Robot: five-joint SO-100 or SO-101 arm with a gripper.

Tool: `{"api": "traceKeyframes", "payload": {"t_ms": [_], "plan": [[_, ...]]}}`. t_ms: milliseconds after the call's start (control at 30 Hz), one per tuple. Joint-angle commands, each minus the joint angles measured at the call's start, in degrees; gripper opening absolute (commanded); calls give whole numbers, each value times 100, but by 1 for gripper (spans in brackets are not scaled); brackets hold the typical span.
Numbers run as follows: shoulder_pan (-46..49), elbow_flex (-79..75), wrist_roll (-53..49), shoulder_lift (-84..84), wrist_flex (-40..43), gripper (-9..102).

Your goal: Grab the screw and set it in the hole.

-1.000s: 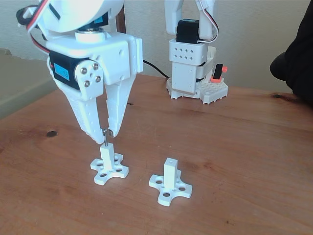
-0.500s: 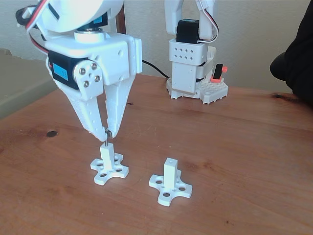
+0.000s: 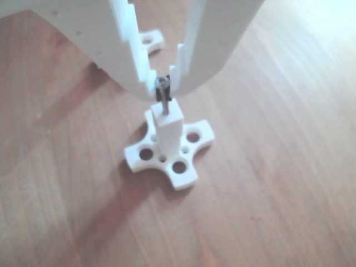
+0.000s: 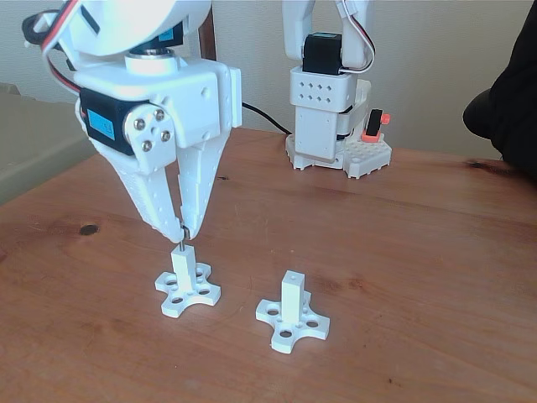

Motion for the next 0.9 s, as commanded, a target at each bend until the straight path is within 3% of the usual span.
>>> {"api": "traceKeyframes", "payload": {"t_ms": [0,867], "plan": [[62,-501,-132,167,-114,-4],[-229,-1011,-88,237,439,-4]]}}
